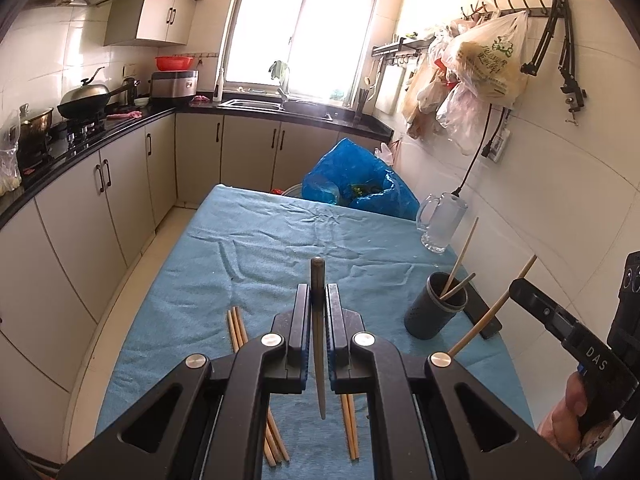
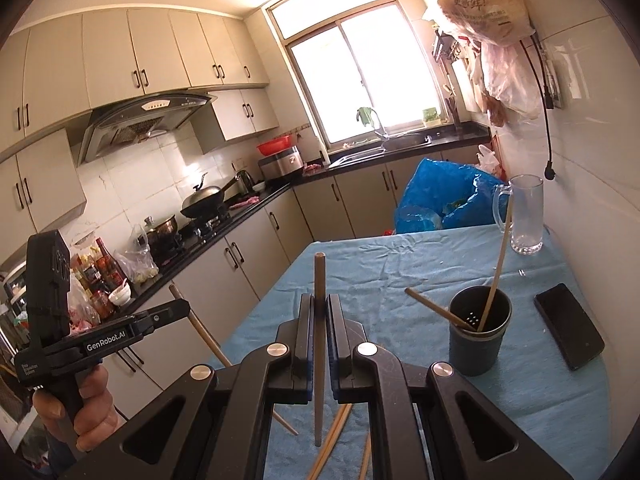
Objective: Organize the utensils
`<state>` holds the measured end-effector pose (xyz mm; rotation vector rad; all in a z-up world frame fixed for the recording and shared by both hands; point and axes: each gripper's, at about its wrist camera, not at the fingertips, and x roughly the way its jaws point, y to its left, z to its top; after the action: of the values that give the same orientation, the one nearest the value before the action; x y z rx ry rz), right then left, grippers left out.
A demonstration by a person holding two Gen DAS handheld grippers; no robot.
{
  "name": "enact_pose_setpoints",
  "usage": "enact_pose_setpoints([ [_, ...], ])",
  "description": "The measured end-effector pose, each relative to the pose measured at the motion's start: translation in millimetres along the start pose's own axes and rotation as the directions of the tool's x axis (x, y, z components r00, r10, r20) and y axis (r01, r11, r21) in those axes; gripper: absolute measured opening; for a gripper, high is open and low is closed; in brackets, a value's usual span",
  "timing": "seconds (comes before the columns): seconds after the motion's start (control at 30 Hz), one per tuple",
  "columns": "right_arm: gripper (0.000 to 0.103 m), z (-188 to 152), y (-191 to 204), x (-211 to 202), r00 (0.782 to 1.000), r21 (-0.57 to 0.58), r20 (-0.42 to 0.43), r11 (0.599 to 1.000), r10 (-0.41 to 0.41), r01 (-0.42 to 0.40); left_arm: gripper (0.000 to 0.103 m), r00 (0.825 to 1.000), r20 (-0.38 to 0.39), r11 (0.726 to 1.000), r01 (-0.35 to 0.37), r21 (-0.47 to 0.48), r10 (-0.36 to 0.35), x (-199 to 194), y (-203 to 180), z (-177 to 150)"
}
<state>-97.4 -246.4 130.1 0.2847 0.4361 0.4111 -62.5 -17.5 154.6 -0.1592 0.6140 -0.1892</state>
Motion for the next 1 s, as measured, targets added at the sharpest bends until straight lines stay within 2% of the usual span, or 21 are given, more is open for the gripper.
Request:
enact_pose_setpoints([
  [0.53,0.006,10.1,-20.6,-37.7,0.996,0.043,0.085,0.999,-0.012,0.008,0.006,0.999,0.009,0.998,0.036,0.049,-0.036,-7.3,-29.0,16.4],
  [1.0,0.006,39.3,-66.6,-96.7,0.975,0.124,0.201,0.990,-0.096,0.072,0.006,0.995,0.015,0.988,0.100,0.115,-0.102,-0.9,-71.4,51.1],
])
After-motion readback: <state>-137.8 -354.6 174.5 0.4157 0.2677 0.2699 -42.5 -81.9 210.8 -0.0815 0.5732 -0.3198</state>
